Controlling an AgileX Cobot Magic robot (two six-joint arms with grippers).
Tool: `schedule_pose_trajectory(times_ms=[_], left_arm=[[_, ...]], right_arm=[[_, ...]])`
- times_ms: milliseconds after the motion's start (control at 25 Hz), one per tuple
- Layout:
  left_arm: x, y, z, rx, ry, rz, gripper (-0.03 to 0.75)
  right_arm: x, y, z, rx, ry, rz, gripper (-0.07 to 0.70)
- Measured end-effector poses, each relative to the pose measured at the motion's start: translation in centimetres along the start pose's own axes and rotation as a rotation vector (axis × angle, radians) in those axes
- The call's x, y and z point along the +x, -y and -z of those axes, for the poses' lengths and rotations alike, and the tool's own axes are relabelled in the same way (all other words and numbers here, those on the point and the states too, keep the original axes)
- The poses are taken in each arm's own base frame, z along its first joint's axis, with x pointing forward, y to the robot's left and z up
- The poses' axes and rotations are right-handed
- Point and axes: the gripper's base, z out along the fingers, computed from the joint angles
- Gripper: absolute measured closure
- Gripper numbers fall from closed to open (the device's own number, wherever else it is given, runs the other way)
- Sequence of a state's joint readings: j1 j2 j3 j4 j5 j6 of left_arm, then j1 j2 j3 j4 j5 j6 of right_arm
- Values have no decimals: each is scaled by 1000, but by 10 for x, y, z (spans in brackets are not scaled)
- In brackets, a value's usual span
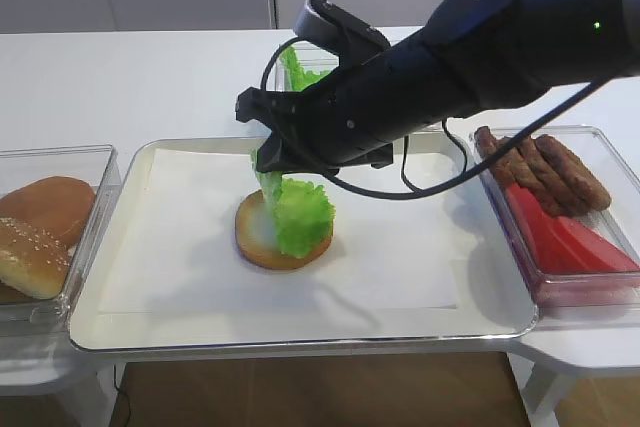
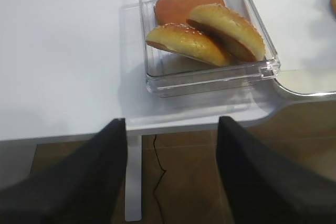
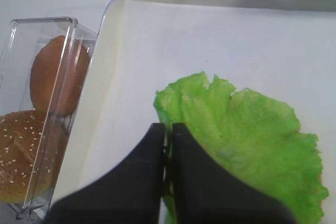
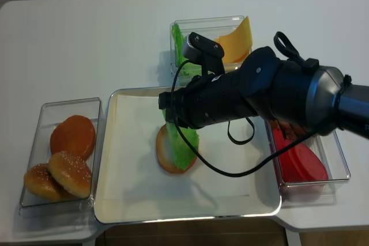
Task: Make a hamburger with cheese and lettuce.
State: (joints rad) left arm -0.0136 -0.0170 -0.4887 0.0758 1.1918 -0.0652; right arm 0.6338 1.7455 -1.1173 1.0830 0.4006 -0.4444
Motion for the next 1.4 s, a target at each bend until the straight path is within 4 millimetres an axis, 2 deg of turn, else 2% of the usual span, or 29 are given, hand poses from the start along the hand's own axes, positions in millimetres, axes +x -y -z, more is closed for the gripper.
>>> schedule_pose_trajectory(times_ms=[280, 400, 720, 920, 1120, 1280, 1400], left_arm=[[0, 0, 0, 0, 0, 0, 312], [0, 0, 0, 0, 0, 0, 312], [0, 0, 0, 0, 0, 0, 312], [0, 0, 0, 0, 0, 0, 312], [0, 0, 0, 0, 0, 0, 312], [0, 0, 0, 0, 0, 0, 312], [0, 0, 0, 0, 0, 0, 312]], right_arm=[[0, 0, 0, 0, -4, 4, 367], [1, 0, 0, 2, -6, 9, 304], [0, -1, 4, 14, -7, 60, 272], [-2, -7, 24, 62, -8, 79, 272], [7, 1, 46, 232, -122, 134, 272], [5, 10, 75, 331, -162, 148, 272], [-9, 24, 105, 372, -116, 112, 272]])
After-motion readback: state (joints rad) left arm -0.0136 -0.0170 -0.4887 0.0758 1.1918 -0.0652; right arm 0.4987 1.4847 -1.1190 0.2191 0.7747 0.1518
